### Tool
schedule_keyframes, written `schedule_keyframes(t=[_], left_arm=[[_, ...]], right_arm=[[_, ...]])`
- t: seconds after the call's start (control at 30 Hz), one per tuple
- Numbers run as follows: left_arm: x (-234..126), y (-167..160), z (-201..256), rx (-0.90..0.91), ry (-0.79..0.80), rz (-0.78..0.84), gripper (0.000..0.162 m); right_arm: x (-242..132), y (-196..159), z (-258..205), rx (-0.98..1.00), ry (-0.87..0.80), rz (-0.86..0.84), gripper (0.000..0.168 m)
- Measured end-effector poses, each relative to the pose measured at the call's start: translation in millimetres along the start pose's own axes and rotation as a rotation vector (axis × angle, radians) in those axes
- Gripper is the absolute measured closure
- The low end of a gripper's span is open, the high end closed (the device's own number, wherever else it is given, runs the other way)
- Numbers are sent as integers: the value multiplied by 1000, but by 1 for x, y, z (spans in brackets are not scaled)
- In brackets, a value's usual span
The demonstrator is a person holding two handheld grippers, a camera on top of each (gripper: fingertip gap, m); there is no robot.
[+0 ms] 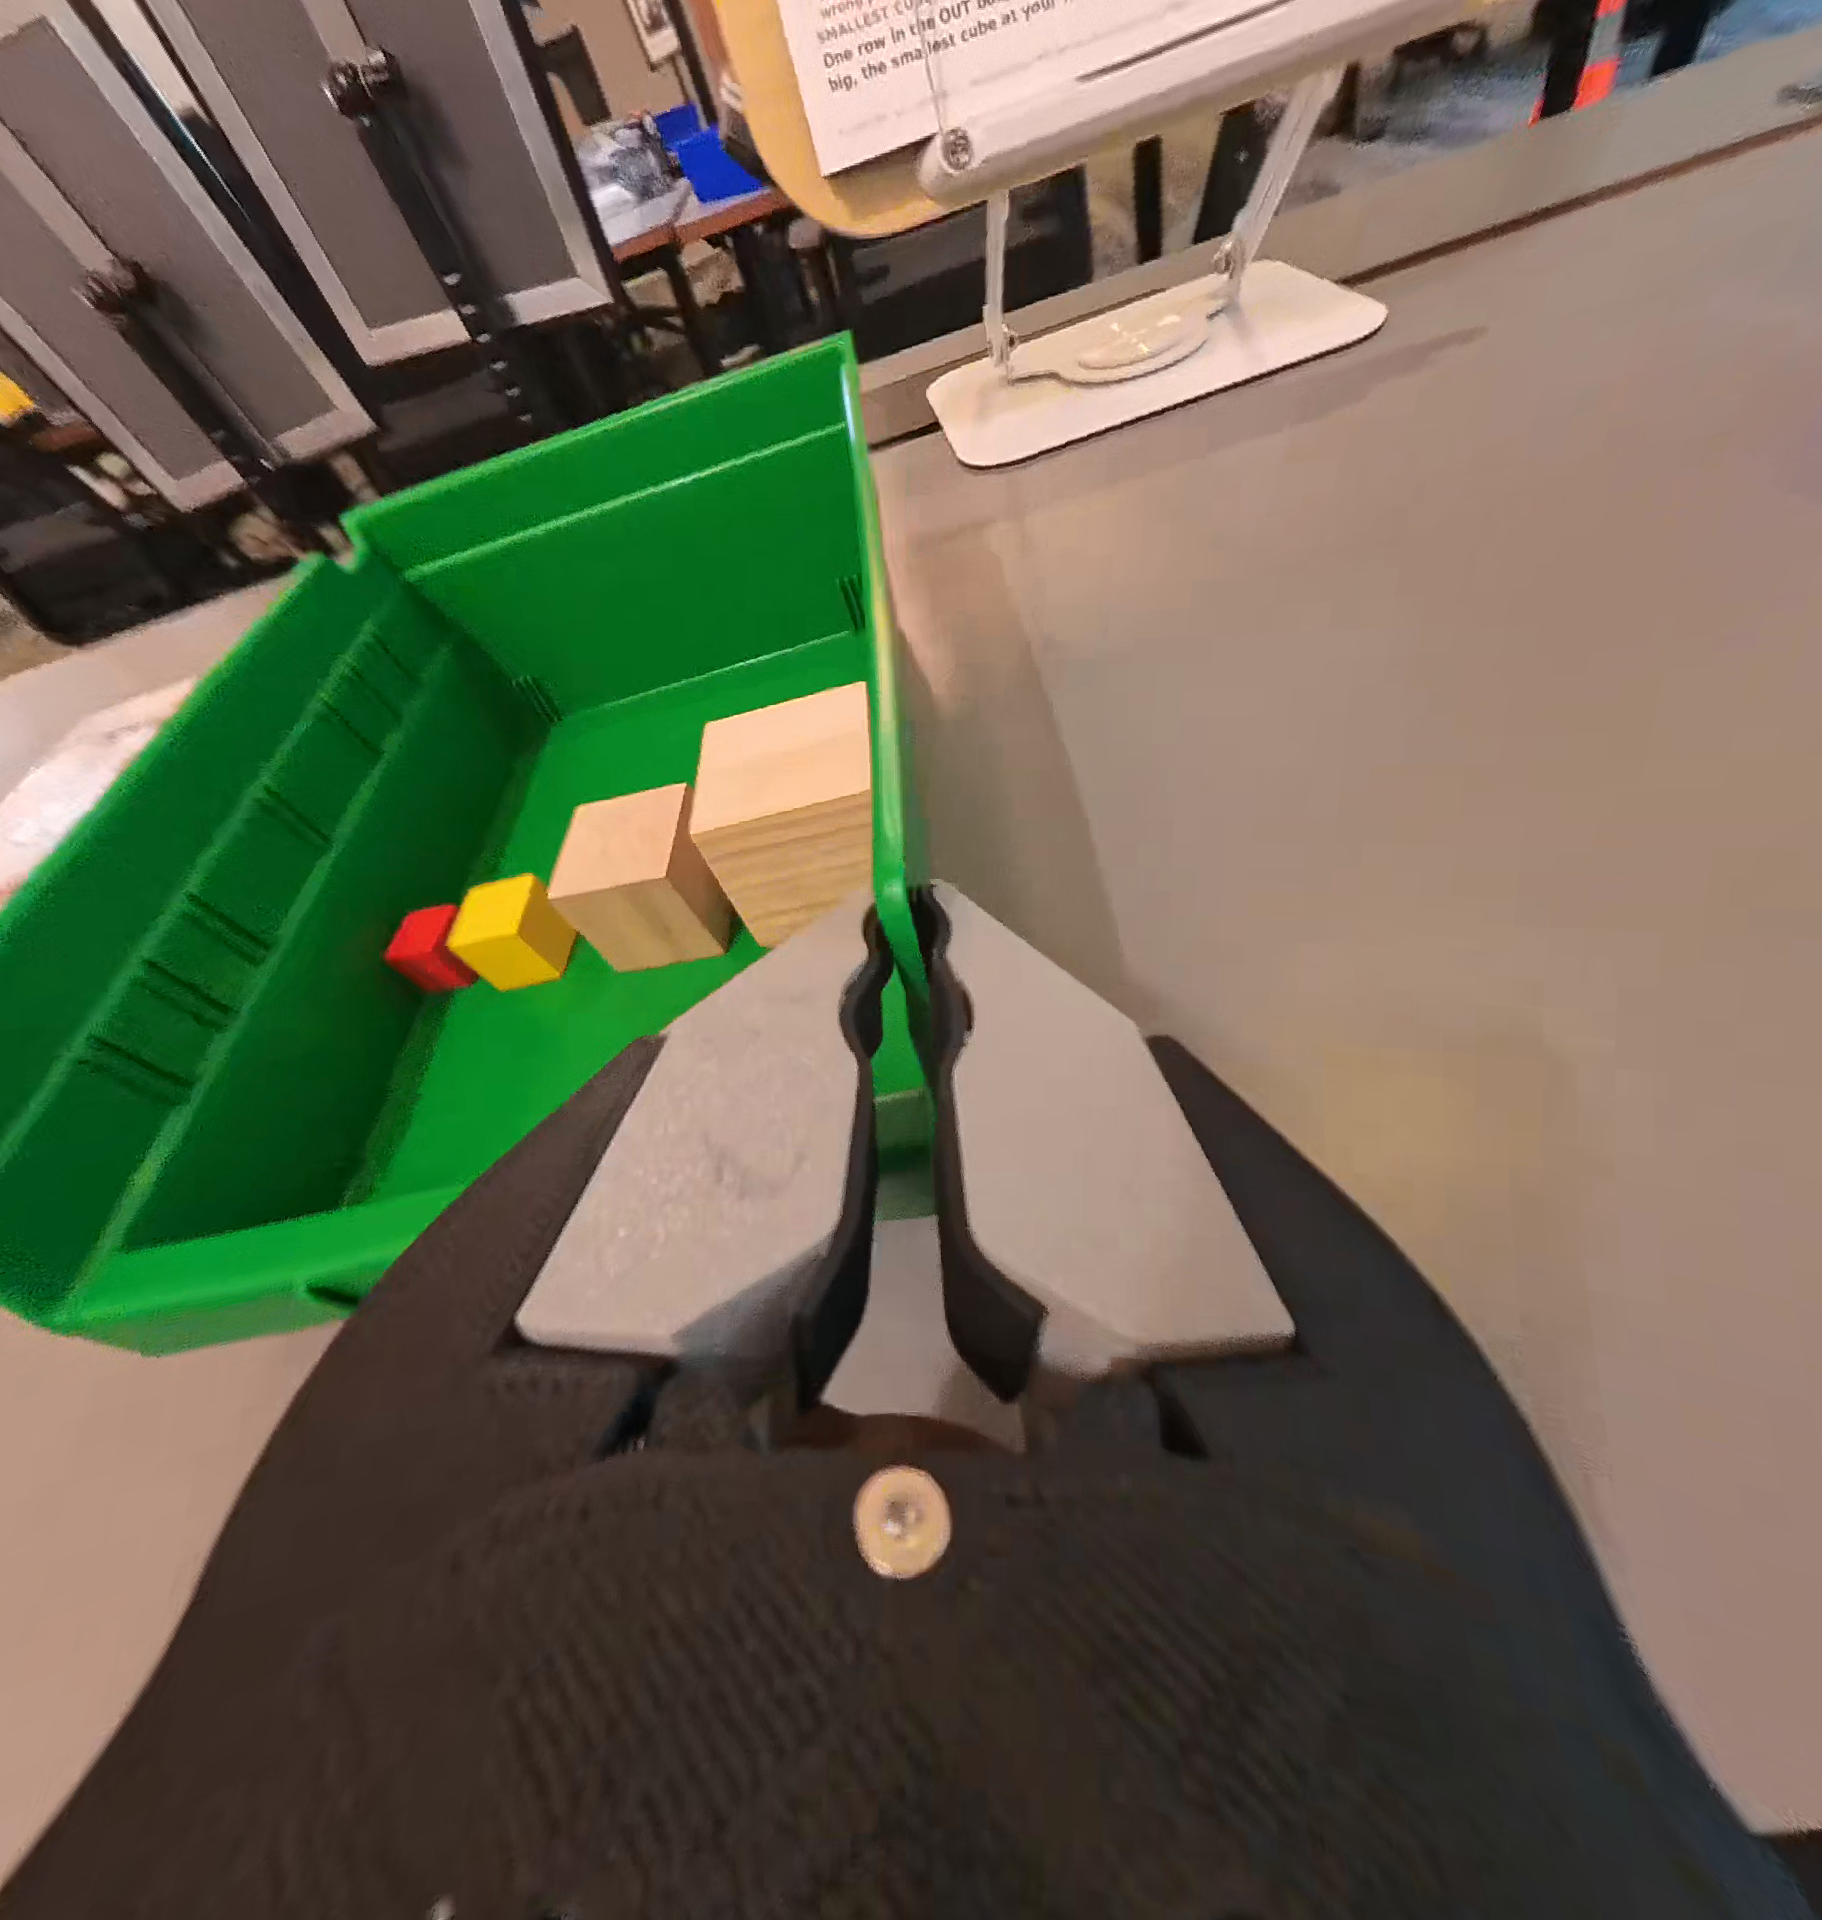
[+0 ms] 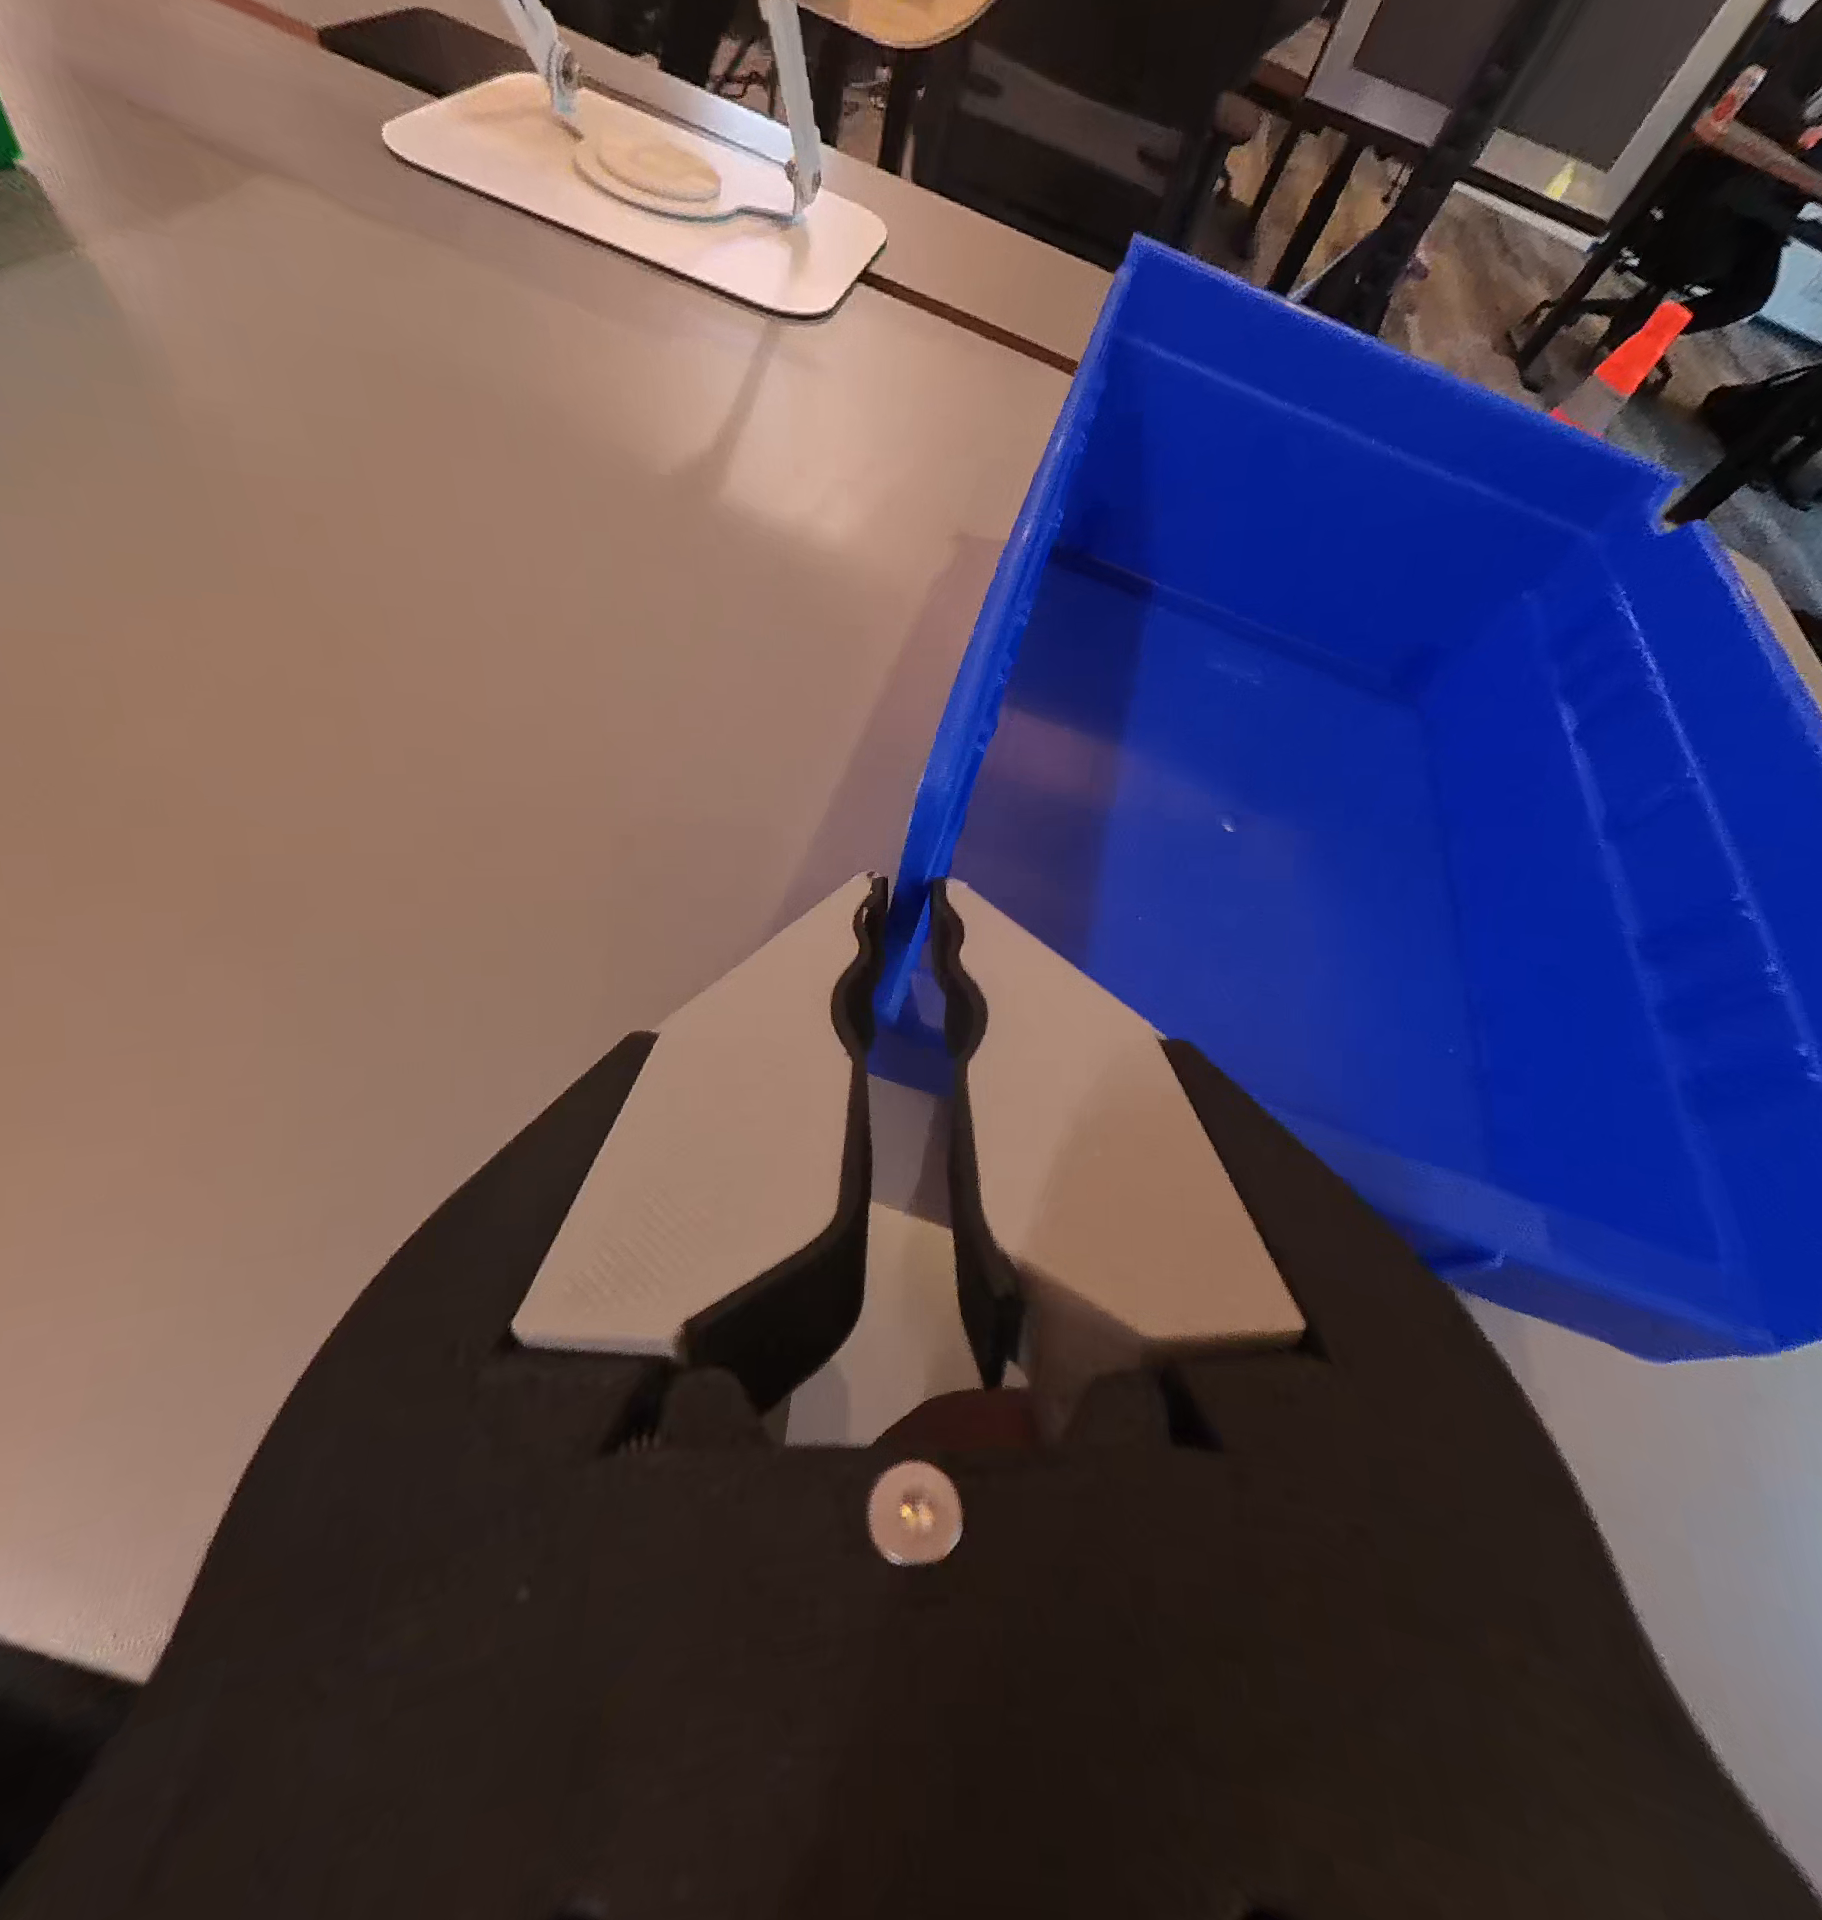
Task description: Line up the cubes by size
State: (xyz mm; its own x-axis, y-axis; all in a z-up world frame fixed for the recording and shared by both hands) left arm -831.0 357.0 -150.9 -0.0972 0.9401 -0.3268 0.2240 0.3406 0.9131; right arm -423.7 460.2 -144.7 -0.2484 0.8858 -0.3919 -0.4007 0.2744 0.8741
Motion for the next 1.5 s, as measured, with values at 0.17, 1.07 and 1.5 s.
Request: schedule_keyframes(t=[0.17,1.07,1.5], left_arm=[[12,11,9,-11,-58,3,157],[-12,81,1,23,-548,184,138],[-16,51,7,-80,-575,133,129]], right_arm=[[12,6,-1,19,10,-6,162],[94,103,-145,-254,584,144,116],[117,82,-159,-191,720,87,114]])
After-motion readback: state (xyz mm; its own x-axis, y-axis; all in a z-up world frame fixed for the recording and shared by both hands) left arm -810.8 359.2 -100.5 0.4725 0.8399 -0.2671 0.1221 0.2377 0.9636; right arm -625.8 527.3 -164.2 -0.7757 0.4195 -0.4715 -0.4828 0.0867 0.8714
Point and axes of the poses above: each gripper's, where its closed fingertips meet, x out along the fingers, y out of its top, z = x × y across the jaws, the point moved 9 cm from there along -x, back along the fingers, and after that the axes turned 6 degrees about -y, right-handed, at the moved point
